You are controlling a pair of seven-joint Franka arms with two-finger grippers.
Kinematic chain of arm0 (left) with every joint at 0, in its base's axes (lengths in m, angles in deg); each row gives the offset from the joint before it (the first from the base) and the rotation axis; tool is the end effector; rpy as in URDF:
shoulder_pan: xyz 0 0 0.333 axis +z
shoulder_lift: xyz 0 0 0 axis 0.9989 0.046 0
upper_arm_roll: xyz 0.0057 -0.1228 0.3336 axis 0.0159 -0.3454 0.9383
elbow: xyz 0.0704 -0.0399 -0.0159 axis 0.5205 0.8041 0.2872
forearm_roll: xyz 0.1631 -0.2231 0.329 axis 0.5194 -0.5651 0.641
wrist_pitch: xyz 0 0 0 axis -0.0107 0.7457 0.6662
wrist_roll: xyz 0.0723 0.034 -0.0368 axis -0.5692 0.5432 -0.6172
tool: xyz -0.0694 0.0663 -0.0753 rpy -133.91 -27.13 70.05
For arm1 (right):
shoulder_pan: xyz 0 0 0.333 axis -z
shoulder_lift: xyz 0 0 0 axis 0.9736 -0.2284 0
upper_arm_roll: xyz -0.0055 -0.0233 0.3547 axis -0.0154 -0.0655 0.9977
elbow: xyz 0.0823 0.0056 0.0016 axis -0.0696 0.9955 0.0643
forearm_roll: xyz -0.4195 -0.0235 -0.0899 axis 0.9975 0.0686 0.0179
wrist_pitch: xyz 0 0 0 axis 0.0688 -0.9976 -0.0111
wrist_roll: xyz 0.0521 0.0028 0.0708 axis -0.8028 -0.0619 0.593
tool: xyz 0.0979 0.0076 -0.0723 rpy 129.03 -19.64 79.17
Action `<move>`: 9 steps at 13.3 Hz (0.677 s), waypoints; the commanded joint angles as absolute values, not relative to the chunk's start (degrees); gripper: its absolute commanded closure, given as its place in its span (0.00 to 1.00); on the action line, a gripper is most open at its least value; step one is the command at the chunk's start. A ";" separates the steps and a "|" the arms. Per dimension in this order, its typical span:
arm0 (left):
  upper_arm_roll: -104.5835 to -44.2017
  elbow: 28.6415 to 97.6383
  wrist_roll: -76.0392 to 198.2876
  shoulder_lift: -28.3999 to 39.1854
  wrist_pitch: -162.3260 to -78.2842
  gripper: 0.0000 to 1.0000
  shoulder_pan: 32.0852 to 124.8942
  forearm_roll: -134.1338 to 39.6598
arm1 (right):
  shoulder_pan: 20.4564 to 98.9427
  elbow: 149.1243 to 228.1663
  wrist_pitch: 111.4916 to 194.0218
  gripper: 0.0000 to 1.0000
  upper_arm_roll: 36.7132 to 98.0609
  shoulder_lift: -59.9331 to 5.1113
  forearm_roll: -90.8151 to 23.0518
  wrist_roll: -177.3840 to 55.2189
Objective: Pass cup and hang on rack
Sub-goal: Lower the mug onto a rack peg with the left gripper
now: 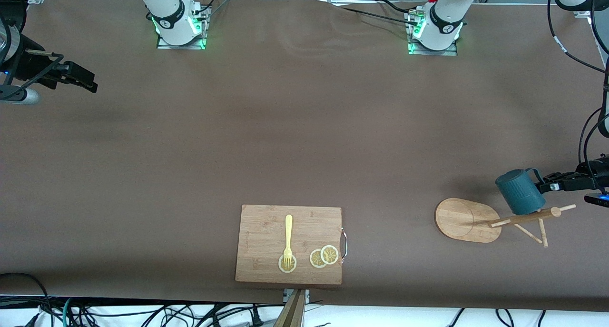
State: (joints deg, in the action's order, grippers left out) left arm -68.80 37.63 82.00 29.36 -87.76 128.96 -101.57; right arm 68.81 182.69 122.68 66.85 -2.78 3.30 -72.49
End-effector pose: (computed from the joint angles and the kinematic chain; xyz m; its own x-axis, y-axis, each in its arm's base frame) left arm 0.6990 0.3067 0.2750 0.8985 0.2838 -0.3347 0.3680 -0.0717 0.9271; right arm 0.5732 0.0189 0.6286 0.9908 -0.0766 -0.1114 -0.0754 -0.9970 0.0148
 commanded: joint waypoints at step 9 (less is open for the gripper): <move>-68.37 30.42 80.41 30.40 -82.33 0.00 129.47 -93.84 | 69.50 181.64 121.77 0.00 67.30 -3.16 3.40 -72.18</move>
State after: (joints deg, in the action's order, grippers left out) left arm -68.38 34.87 81.04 30.17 -83.97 129.67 -99.34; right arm 68.81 182.70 122.65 66.85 -2.78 3.30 -72.49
